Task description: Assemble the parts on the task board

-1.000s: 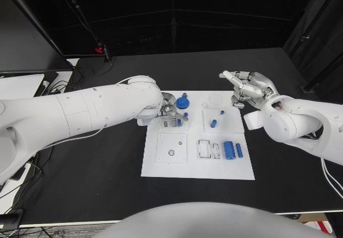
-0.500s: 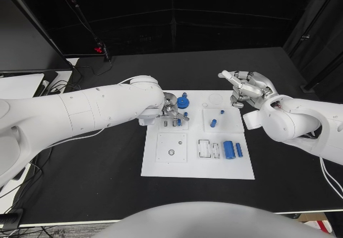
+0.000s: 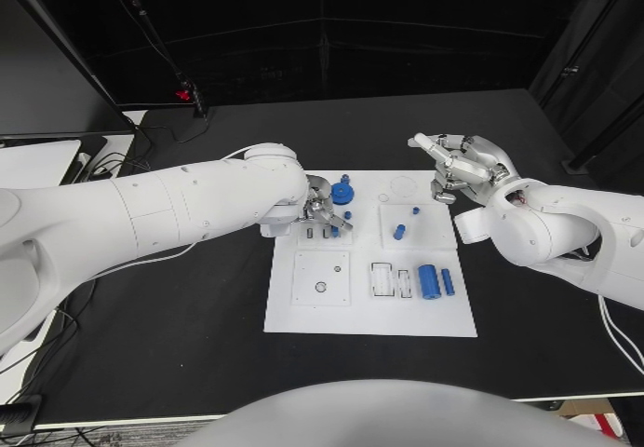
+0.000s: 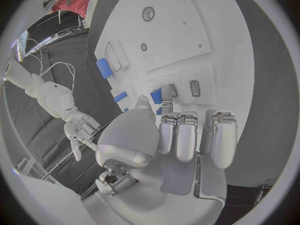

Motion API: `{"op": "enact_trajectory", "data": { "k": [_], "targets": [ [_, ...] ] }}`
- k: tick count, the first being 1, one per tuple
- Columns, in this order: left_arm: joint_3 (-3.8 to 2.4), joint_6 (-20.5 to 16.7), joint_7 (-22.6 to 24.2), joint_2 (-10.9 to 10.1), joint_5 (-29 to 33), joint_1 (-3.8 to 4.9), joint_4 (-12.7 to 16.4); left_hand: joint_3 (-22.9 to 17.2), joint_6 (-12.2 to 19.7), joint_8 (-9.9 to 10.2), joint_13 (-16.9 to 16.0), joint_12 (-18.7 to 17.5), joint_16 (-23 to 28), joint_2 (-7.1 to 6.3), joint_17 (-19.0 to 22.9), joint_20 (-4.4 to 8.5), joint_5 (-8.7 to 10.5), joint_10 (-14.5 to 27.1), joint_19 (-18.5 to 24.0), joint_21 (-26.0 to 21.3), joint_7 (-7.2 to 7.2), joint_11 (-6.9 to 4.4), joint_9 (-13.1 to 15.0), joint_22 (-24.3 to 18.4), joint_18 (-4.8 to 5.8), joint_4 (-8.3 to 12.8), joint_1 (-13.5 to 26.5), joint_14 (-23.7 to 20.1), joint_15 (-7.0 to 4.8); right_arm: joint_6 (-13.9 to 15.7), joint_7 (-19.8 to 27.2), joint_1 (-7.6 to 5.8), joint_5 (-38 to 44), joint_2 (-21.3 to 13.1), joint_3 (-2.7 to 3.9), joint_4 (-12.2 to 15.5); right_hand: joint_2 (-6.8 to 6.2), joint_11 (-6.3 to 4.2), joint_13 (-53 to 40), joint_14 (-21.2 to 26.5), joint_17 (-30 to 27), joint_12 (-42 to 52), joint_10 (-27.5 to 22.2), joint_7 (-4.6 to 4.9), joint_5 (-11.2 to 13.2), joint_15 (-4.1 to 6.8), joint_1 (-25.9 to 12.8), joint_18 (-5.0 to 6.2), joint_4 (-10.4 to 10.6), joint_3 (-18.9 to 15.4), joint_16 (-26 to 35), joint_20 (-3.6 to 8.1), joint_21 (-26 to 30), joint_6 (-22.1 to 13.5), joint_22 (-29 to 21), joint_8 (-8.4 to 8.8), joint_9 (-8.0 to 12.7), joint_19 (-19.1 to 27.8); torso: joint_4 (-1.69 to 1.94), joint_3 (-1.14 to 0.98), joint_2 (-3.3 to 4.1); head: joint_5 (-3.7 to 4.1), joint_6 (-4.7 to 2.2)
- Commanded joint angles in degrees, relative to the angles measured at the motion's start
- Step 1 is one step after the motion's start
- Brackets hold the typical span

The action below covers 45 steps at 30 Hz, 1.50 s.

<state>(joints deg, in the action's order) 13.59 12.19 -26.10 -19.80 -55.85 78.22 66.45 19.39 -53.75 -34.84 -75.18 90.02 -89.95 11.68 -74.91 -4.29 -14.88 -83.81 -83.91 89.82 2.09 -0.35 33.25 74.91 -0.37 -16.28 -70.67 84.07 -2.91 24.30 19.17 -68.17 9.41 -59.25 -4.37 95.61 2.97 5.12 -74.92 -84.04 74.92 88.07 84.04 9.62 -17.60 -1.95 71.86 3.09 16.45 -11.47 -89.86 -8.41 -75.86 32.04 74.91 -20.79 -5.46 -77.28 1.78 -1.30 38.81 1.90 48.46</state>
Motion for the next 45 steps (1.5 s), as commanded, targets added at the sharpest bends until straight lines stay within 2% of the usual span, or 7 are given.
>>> {"op": "enact_trajectory", "data": {
  "k": [1, 13, 15, 17, 19, 32, 45],
  "targets": [
    [-0.05, 0.5, -0.5, 0.1, -0.1, 0.03, -0.1, -0.9, -0.2, 0.5, -14.8, 0.0, 0.0, 4.04, -15.1, 0.53, -0.75, -6.2, -6.1, 0.2, -0.16, -0.86, 0.4, 15.1, 0.37, 0.3, -5.9, 5.9, -0.35, -0.1, 0.2, -0.04, -0.1, 0.1, 0.02, 0.0, 0.56, 0.32, -12.4, -6.0, 15.1, 0.0, 2.0, 0.67, -0.2, -0.29, -0.1, 1.16, 0.0, -0.4, -0.1, -0.04, 0.3, -0.4, 8.5, -0.37, 0.0, 0.5, 0.02, 0.01, -0.02, 0.02, -0.04],
    [-0.05, 0.3, -0.5, 0.1, -0.1, -0.03, -0.2, -5.0, -0.4, 2.5, -14.8, 0.0, 0.0, 4.16, -15.1, 0.74, -3.96, -6.2, -6.1, 0.2, -0.28, -0.99, 2.4, 15.1, 0.37, 0.0, -12.5, 5.9, -0.55, -0.1, -0.2, 0.07, -0.1, 0.2, 0.02, -0.1, 0.55, 0.33, -12.3, -6.0, 15.1, 0.0, 2.0, 0.68, -0.2, -0.3, -0.1, 1.17, -0.1, -0.4, -0.1, -0.05, 0.3, -0.5, 8.5, -0.43, 0.0, 0.5, -0.01, 0.03, 0.03, 0.12, -0.01],
    [-0.05, 0.3, -0.4, 0.1, -0.1, -0.03, -0.2, -5.7, -0.4, 2.8, -14.8, 0.0, 0.0, 3.8, -15.1, 0.77, -5.51, -6.2, -6.1, 0.2, -0.31, -1.01, 2.7, 15.1, 0.37, 0.2, -13.8, 5.9, -0.57, -0.1, -0.2, 0.09, -0.1, 0.2, 0.02, -0.2, 0.55, 0.33, -12.3, -6.0, 15.1, 0.0, 2.0, 0.68, -0.2, -0.3, -0.1, 1.17, -0.1, -0.4, -0.1, -0.05, 0.3, -0.5, 8.5, -0.43, 0.0, 0.5, 0.0, 0.04, 0.02, 0.15, 0.02],
    [-0.05, 0.1, -0.4, 0.1, -0.1, -0.03, -0.1, -6.7, -0.3, 3.3, -14.8, 0.0, 0.0, 3.09, -15.1, 0.79, -8.33, -6.2, -6.1, 0.2, -0.23, -0.95, 3.0, 15.1, 0.37, 0.2, -15.1, 5.9, -0.59, -0.1, -0.3, 0.1, -0.1, 0.2, 0.02, -0.2, 0.55, 0.33, -12.3, -6.0, 15.1, 0.0, 2.0, 0.68, -0.2, -0.3, -0.1, 1.17, -0.1, -0.4, -0.1, -0.05, 0.3, -0.5, 8.5, -0.43, 0.0, 0.5, -0.03, 0.05, 0.01, 0.2, 0.04],
    [-0.05, 0.0, -0.3, 0.1, -0.1, -0.03, -0.1, -7.2, -0.4, 3.5, -14.8, 0.0, 0.0, 2.53, -15.1, 0.81, -9.07, -6.2, -6.1, 0.2, -0.19, -0.91, 3.3, 15.1, 0.37, 0.1, -15.9, 5.9, -0.57, -0.1, -0.4, 0.11, -0.1, 0.2, 0.01, -0.2, 0.56, 0.35, -12.3, -6.0, 15.1, 0.0, 1.9, 0.69, -0.3, -0.32, 0.0, 1.18, -0.1, -0.4, -0.1, -0.08, 0.4, -0.6, 8.4, -0.62, 0.0, 0.6, -0.04, 0.06, 0.02, 0.18, 0.06],
    [-0.05, -0.2, 0.2, 0.2, -0.1, -0.04, -0.2, -8.1, -0.9, 4.0, -14.8, 0.0, 0.0, 2.5, -15.1, 0.79, -9.23, -6.2, -6.1, 0.2, 0.02, -0.74, 3.8, 15.1, 0.37, -0.5, -15.7, 5.9, -0.54, -0.2, -0.8, 0.17, -0.1, 0.2, 0.0, -0.5, 0.56, 0.35, -12.3, -6.0, 15.1, 0.0, 1.9, 0.7, -0.3, -0.32, 0.0, 1.19, -0.1, -0.4, -0.1, -0.08, 0.4, -0.6, 8.4, -0.64, 0.0, 0.6, 0.07, 0.0, 0.02, 0.38, 0.04],
    [-0.05, 0.5, 0.5, 0.3, -0.1, -0.04, -0.5, -6.4, -1.8, 5.6, -14.8, 0.0, 0.0, 1.99, -15.1, 0.64, -8.96, -6.2, -6.1, 0.2, 0.1, -0.62, 5.0, 15.1, 0.37, -0.6, -9.2, 5.9, -0.34, 0.0, -1.3, 0.24, -0.1, 0.3, -0.01, -0.7, 0.65, 0.4, -12.2, -6.0, 15.1, -0.1, 1.8, 0.73, -0.3, -0.36, 0.1, 1.23, -0.1, -0.5, -0.1, -0.11, 0.5, -0.7, 8.4, -0.92, -0.1, 0.7, 0.04, -0.01, -0.01, 0.22, 0.1]
  ]
}}
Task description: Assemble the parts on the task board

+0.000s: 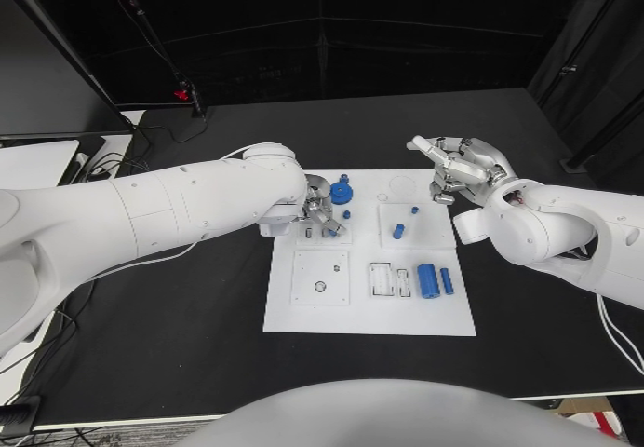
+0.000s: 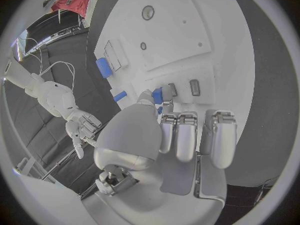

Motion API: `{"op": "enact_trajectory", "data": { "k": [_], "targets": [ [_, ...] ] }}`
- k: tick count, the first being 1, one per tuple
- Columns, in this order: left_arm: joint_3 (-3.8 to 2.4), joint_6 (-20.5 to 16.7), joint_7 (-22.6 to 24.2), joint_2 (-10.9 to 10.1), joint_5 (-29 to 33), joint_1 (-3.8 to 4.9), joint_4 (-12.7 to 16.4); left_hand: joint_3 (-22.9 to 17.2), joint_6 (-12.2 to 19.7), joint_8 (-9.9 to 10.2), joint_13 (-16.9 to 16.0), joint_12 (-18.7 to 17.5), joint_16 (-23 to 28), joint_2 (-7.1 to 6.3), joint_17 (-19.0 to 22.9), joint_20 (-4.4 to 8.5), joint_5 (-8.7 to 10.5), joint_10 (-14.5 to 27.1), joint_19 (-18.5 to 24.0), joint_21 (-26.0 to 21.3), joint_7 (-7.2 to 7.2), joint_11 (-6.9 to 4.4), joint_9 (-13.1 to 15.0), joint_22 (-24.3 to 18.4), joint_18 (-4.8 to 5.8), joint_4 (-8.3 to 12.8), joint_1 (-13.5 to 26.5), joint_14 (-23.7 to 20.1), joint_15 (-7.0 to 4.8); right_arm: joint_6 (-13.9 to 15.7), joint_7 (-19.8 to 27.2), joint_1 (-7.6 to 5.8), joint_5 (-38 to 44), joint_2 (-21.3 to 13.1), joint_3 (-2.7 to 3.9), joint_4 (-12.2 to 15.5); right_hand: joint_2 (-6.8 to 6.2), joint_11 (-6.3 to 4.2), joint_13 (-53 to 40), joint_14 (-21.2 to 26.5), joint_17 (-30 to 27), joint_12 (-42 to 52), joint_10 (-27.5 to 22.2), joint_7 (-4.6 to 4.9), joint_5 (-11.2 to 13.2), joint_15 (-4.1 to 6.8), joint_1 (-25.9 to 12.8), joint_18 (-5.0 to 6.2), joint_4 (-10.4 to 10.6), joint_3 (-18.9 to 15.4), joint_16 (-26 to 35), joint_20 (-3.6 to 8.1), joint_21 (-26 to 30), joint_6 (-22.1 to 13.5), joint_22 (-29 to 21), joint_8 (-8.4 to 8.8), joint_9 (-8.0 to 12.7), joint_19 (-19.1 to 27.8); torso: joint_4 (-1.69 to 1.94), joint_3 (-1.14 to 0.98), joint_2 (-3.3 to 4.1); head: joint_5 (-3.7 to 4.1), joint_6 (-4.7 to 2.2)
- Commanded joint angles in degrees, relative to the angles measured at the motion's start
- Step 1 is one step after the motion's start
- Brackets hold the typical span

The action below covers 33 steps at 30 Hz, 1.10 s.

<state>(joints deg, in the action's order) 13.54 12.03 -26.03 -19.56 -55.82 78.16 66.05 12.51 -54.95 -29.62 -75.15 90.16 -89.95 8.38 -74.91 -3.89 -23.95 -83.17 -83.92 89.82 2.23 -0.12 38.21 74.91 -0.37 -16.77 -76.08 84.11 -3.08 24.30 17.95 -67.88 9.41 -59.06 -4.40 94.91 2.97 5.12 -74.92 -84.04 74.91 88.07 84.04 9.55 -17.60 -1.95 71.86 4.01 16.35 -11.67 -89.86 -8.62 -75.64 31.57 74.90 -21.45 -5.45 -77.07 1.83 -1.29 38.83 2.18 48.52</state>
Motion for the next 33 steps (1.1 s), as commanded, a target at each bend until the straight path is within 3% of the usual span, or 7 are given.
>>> {"op": "enact_trajectory", "data": {
  "k": [1, 6, 10, 20, 33],
  "targets": [
    [0.0, 0.7, 0.5, 0.1, -0.1, 0.02, -0.1, 0.9, -0.6, 0.5, -14.8, -0.2, 0.0, 5.23, -15.1, 0.22, 0.14, -6.8, -6.1, 0.2, -0.02, -0.83, 0.2, 15.1, 0.37, -0.1, -3.0, 5.9, -0.16, 0.0, -0.1, -0.05, -0.1, 0.1, 0.02, 0.0, 0.65, 0.41, -12.2, -6.0, 15.1, -0.1, 1.8, 0.79, -0.3, -0.36, 0.1, 0.31, 0.0, -0.3, -0.1, 0.1, 0.3, -0.2, 8.4, -0.26, -0.1, 0.5, 0.0, -0.02, -0.03, -0.05, 0.03],
    [0.0, 0.8, 0.8, 0.3, -0.1, 0.02, -0.3, 3.9, -1.0, 1.4, -14.8, -0.2, 0.0, 4.26, -15.1, 0.14, -0.59, -6.8, -6.1, 0.2, 0.11, -0.71, 0.8, 15.1, 0.37, -0.1, 3.2, 5.9, -0.01, 0.0, -0.2, -0.05, -0.1, 0.0, 0.02, 0.0, 0.65, 0.41, -12.2, -6.0, 15.1, -0.1, 1.8, 0.79, -0.3, -0.36, 0.1, 0.31, 0.0, -0.3, -0.1, 0.1, 0.3, -0.2, 8.4, -0.26, -0.1, 0.5, 0.01, -0.02, -0.02, -0.14, -0.02],
    [0.0, 0.9, 0.7, 0.4, -0.1, 0.02, -0.4, 5.0, -1.2, 1.7, -14.8, -0.2, 0.0, 4.15, -15.1, 0.1, -0.73, -6.8, -6.1, 0.2, 0.07, -0.75, 1.2, 15.1, 0.37, -0.1, 5.4, 5.9, 0.01, 0.0, -0.2, -0.04, -0.1, 0.1, 0.02, 0.0, 0.65, 0.41, -12.2, -6.0, 15.1, -0.1, 1.8, 0.79, -0.3, -0.36, 0.1, 0.31, 0.0, -0.3, -0.1, 0.1, 0.3, -0.2, 8.4, -0.26, -0.1, 0.5, -0.03, 0.0, 0.0, -0.18, -0.04],
    [0.0, 0.3, 0.1, 0.4, -0.1, 0.02, -0.5, 5.4, -1.3, 2.0, -14.8, -0.2, 0.0, 4.4, -15.1, 0.09, -0.78, -6.8, -6.1, 0.2, 0.07, -0.77, 1.4, 15.1, 0.37, -0.1, 6.3, 5.9, 0.01, 0.0, -0.3, -0.04, -0.1, 0.0, 0.01, 0.0, 0.71, 0.46, -12.2, -6.0, 15.1, -0.1, 1.7, 0.82, -0.3, -0.4, 0.2, 0.33, 0.0, -0.3, -0.1, 0.07, 0.4, -0.3, 8.4, -0.47, -0.1, 0.5, -0.04, 0.0, 0.02, -0.09, -0.03],
    [0.0, 0.8, -0.3, 0.7, -0.1, 0.02, -0.8, 3.6, -1.2, 2.8, -14.8, -0.2, 0.0, 6.37, -15.1, 0.12, -1.08, -6.8, -6.1, 0.2, -0.2, -1.0, 2.3, 15.1, 0.37, 0.1, 4.2, 5.9, -0.11, 0.0, -0.4, -0.03, -0.1, 0.1, 0.01, 0.1, 0.73, 0.47, -12.2, -6.0, 15.1, -0.1, 1.7, 0.83, -0.4, -0.41, 0.2, 0.34, -0.1, -0.3, -0.1, 0.06, 0.5, -0.3, 8.4, -0.57, -0.1, 0.6, -0.01, 0.0, -0.01, -0.01, -0.05]
  ]
}}
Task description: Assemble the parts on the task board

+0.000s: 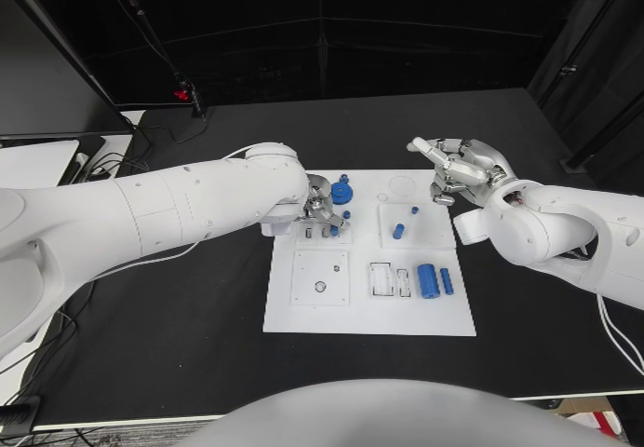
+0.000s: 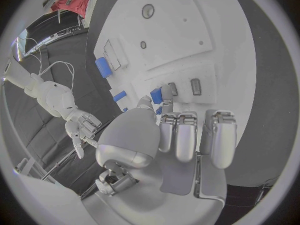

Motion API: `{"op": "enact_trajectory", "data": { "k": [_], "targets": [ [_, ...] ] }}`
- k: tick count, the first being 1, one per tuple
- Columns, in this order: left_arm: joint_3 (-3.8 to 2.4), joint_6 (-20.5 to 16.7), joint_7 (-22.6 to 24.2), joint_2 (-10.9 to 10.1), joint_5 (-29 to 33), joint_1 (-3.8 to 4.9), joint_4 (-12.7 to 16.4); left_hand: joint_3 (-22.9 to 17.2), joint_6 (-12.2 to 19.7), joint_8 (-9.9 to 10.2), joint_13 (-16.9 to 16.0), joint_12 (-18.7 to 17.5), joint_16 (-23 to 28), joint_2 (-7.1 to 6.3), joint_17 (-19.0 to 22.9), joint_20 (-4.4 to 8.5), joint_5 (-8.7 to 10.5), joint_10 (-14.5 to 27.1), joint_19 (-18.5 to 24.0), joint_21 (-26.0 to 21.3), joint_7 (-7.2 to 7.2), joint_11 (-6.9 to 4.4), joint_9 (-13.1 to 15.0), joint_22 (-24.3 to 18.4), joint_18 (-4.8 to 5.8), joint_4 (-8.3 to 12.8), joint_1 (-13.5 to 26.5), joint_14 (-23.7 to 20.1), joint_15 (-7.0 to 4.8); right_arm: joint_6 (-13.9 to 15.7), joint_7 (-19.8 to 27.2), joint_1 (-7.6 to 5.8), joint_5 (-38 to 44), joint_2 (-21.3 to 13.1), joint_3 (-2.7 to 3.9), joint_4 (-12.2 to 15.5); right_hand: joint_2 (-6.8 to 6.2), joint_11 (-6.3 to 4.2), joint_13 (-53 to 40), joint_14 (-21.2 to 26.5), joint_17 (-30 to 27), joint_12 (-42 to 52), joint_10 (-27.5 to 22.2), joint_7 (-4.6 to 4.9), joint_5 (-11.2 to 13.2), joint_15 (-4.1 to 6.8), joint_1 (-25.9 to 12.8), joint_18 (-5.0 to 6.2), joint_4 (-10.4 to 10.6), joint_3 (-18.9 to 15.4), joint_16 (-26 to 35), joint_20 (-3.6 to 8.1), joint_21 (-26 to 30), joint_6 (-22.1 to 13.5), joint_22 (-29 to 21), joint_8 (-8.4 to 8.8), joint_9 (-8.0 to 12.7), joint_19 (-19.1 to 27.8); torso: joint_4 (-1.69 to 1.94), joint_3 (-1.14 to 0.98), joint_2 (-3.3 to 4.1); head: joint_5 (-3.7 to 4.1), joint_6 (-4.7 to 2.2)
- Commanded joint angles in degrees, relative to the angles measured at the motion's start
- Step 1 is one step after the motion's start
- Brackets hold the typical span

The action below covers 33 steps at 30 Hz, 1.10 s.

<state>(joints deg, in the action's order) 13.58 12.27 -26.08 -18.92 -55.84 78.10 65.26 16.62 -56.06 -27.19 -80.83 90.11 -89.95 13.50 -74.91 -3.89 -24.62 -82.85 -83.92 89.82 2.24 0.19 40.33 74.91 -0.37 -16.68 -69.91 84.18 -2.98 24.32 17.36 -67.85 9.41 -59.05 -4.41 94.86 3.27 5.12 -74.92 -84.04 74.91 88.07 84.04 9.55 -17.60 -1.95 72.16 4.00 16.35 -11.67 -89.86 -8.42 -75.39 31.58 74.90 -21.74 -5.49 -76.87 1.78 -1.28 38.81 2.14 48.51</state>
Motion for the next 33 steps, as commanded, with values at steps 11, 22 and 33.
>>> {"op": "enact_trajectory", "data": {
  "k": [11, 22, 33],
  "targets": [
    [-0.04, 0.5, -0.2, 0.1, -0.1, 0.07, -0.1, -6.0, -0.4, 1.8, -9.2, -0.1, 0.0, 0.36, -15.1, 0.37, -5.56, -7.1, -6.1, 0.2, -0.35, -1.48, 1.6, 15.1, 0.37, 0.0, -10.6, 5.8, -0.45, -0.1, 0.1, -0.06, -0.1, 0.0, 0.02, 0.0, 0.43, 0.54, -12.1, -6.0, 15.1, -0.1, 1.7, 0.87, -0.4, -0.48, 0.2, 0.37, -0.2, -0.3, -0.1, -0.21, 0.3, -0.4, 8.4, -0.72, -0.1, 0.4, 0.03, 0.01, -0.03, 0.05, -0.07],
    [-0.04, 0.0, 0.1, -0.1, -0.1, 0.06, 0.0, -8.1, -0.8, 2.5, -9.2, -0.1, 0.0, -1.08, -15.1, 0.38, -6.99, -7.1, -6.1, 0.2, -0.32, -1.43, 2.0, 15.1, 0.37, 0.1, -12.3, 5.8, -0.44, -0.1, 0.0, -0.04, -0.1, 0.0, 0.01, 0.0, 0.45, 0.55, -12.1, -6.0, 15.1, -0.1, 1.7, 0.88, -0.3, -0.5, 0.3, 0.38, -0.2, -0.4, -0.1, -0.24, 0.3, -0.5, 8.3, -0.89, -0.1, 0.4, 0.04, 0.0, 0.01, 0.13, -0.06],
    [-0.05, -1.8, 0.9, -1.4, -0.1, 0.09, 1.3, -9.3, -1.1, 2.7, -9.2, -0.1, 0.0, -1.52, -15.1, 0.39, -7.02, -7.1, -6.1, 0.2, -0.35, -1.46, 2.3, 15.1, 0.37, 0.1, -13.1, 5.8, -0.46, -0.2, -0.1, 0.22, -0.1, 0.0, -0.01, -0.2, 0.48, 0.55, -12.1, -6.0, 15.1, -0.1, 1.7, 0.88, -0.3, -0.5, 0.3, 0.38, -0.1, -0.4, -0.1, -0.24, 0.3, -0.5, 8.4, -0.96, -0.1, 0.4, 0.11, -0.03, -0.04, 0.17, -0.03]
  ]
}}
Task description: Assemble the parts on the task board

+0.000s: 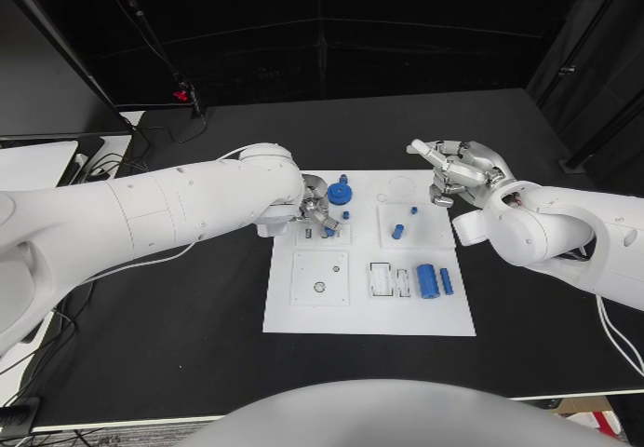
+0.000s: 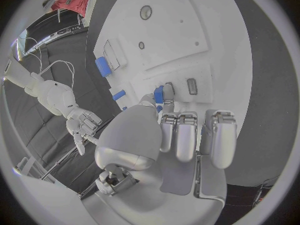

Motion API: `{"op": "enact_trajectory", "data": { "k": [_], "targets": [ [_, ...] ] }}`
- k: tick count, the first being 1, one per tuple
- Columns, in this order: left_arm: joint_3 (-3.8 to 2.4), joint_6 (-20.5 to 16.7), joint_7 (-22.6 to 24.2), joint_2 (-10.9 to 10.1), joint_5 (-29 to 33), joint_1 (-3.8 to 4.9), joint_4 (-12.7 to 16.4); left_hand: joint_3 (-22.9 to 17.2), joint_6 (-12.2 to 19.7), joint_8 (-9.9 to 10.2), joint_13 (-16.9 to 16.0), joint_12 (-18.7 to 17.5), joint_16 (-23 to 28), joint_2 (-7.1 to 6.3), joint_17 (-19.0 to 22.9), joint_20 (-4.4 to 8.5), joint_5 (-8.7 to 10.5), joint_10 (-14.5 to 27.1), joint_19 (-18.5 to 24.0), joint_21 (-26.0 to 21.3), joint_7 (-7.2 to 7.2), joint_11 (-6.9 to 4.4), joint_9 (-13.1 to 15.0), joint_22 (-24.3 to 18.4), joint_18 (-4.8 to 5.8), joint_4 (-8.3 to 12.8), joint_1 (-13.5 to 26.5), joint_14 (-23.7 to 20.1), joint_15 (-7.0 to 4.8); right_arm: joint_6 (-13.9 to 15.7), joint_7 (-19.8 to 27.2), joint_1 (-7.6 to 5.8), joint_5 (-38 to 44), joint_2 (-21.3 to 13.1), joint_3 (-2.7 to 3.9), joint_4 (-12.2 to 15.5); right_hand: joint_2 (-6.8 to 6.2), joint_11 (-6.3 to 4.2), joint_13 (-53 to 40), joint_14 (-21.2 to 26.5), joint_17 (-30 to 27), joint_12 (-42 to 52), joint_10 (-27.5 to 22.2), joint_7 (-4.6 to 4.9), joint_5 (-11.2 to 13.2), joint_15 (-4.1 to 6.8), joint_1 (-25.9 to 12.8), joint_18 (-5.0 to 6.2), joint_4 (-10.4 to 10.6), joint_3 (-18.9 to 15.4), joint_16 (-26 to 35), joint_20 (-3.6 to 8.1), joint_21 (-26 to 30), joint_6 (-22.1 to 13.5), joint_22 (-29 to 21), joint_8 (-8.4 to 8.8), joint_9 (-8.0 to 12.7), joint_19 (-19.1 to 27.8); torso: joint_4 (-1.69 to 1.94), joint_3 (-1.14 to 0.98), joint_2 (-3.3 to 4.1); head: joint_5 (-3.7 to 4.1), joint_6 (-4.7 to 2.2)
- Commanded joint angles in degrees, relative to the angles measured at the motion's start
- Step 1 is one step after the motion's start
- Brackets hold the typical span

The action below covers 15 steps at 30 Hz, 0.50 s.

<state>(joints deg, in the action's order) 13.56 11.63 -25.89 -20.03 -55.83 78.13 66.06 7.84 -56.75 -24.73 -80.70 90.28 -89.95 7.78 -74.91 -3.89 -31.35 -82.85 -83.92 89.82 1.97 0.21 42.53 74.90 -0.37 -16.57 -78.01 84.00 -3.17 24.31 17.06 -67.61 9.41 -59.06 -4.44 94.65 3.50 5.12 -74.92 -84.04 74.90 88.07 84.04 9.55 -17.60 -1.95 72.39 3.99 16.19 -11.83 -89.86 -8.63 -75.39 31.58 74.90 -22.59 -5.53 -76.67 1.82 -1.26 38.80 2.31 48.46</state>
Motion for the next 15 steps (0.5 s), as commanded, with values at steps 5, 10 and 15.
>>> {"op": "enact_trajectory", "data": {
  "k": [5, 10, 15],
  "targets": [
    [-0.03, -1.9, 1.0, -1.4, -0.1, 0.29, 1.7, -0.6, -0.4, 0.3, -9.3, -0.3, 0.0, 4.04, -15.1, 0.4, -0.25, -7.2, -6.1, 0.2, -0.06, -1.46, 0.1, 15.1, 0.37, 0.0, -5.1, 6.0, -0.27, -0.2, 0.1, 0.07, -0.1, 0.0, 0.02, -0.1, 0.26, 0.56, -12.1, -6.0, 15.1, -0.1, 1.7, 0.88, -0.3, -0.51, 0.1, 0.39, 0.0, -0.2, -0.1, -0.04, 0.3, -0.5, 8.4, -0.12, -0.1, 0.2, 0.01, -0.04, -0.01, -0.14, -0.01],
    [-0.04, -2.5, 0.9, -2.7, -0.1, 0.79, 3.0, -0.6, -0.5, 0.3, -9.3, -0.3, 0.0, 3.9, -15.1, 0.4, -0.14, -7.2, -6.1, 0.2, -0.03, -1.44, 0.2, 15.1, 0.37, -0.1, -5.0, 6.0, -0.28, -0.1, 0.1, 0.1, -0.1, 0.0, 0.01, -0.1, 0.3, 0.56, -12.1, -6.0, 15.1, -0.1, 1.6, 0.89, -0.3, -0.51, 0.1, 0.4, 0.1, -0.2, -0.1, -0.05, 0.4, -0.5, 8.3, -0.22, -0.1, 0.3, -0.02, -0.1, -0.08, -0.22, 0.04],
    [-0.04, -3.3, 0.6, -3.9, -0.1, 1.19, 3.7, -0.7, -0.5, 0.3, -9.3, -0.3, 0.0, 3.84, -15.1, 0.4, -0.08, -7.2, -6.1, 0.2, -0.01, -1.42, 0.2, 15.1, 0.37, -0.2, -5.0, 6.0, -0.28, -0.1, 0.1, 0.12, -0.1, -0.1, 0.01, -0.1, 0.31, 0.56, -12.1, -6.0, 15.1, -0.1, 1.6, 0.89, -0.3, -0.51, 0.1, 0.4, 0.1, -0.2, -0.1, -0.05, 0.4, -0.5, 8.3, -0.23, -0.1, 0.3, 0.06, -0.11, -0.04, -0.22, -0.04]
  ]
}}
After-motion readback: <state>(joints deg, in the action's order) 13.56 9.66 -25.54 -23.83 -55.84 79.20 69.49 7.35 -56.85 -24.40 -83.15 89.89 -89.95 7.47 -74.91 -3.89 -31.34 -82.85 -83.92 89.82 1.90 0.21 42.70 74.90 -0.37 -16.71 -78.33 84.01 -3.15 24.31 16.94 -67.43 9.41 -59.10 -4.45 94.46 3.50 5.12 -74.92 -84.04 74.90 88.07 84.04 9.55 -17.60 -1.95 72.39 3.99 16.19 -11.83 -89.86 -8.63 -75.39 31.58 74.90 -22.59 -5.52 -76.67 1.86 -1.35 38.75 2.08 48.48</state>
